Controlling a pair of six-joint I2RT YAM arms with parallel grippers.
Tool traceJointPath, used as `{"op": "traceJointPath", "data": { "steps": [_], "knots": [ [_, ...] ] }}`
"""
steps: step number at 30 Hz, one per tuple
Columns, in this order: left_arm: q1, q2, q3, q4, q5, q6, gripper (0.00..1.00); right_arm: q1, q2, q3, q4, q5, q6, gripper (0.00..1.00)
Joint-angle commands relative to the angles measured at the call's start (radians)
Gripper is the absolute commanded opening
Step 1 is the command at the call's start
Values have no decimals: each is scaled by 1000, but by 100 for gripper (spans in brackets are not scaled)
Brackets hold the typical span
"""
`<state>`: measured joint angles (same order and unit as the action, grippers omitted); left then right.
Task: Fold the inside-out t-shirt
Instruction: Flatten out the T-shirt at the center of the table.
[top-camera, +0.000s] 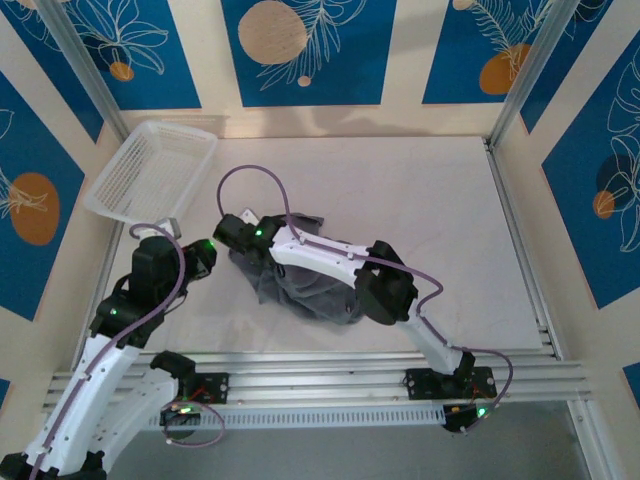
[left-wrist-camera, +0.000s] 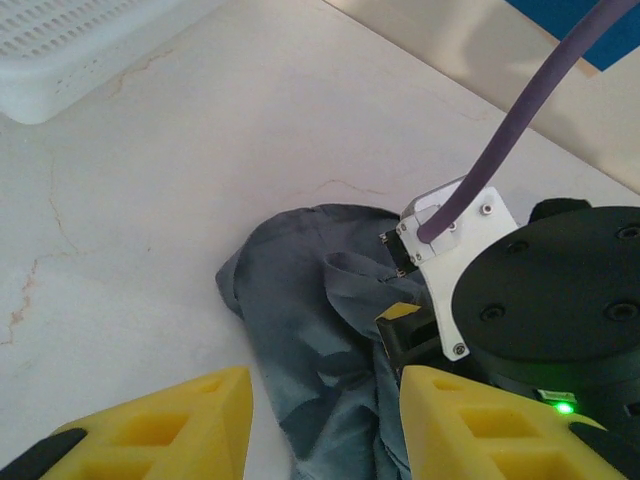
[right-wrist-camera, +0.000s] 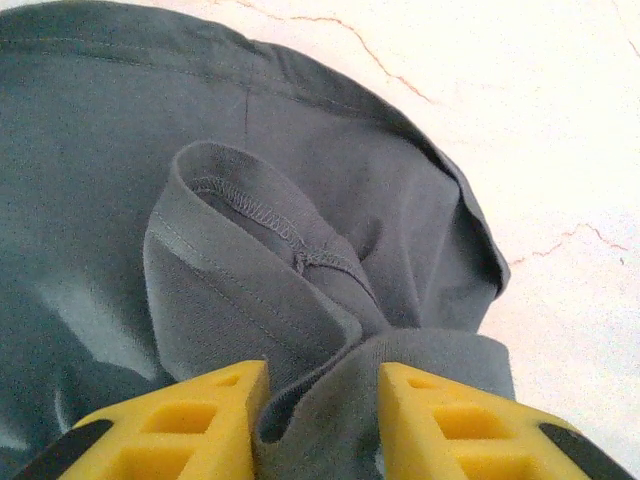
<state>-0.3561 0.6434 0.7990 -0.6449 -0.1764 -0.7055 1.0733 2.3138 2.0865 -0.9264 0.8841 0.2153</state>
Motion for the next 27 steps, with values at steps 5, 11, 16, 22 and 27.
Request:
{"op": "traceJointPath", "data": {
  "steps": [5,11,16,22,27],
  "knots": [
    [9,-5,-23,19,5,-8,43,-4,30,-18,2,125,2,34],
    [9,13,-43,38,13,-14,43,-4,5,-63,52,140,-17,29],
    [9,13,-43,42,13,-16,43,-5,19,-63,34,135,-11,33],
    [9,16,-46,45,9,-18,43,-5,-3,-83,52,138,-6,15],
    [9,44,-45,37,12,-15,44,-7,-107,-119,74,156,9,0]
  ]
}}
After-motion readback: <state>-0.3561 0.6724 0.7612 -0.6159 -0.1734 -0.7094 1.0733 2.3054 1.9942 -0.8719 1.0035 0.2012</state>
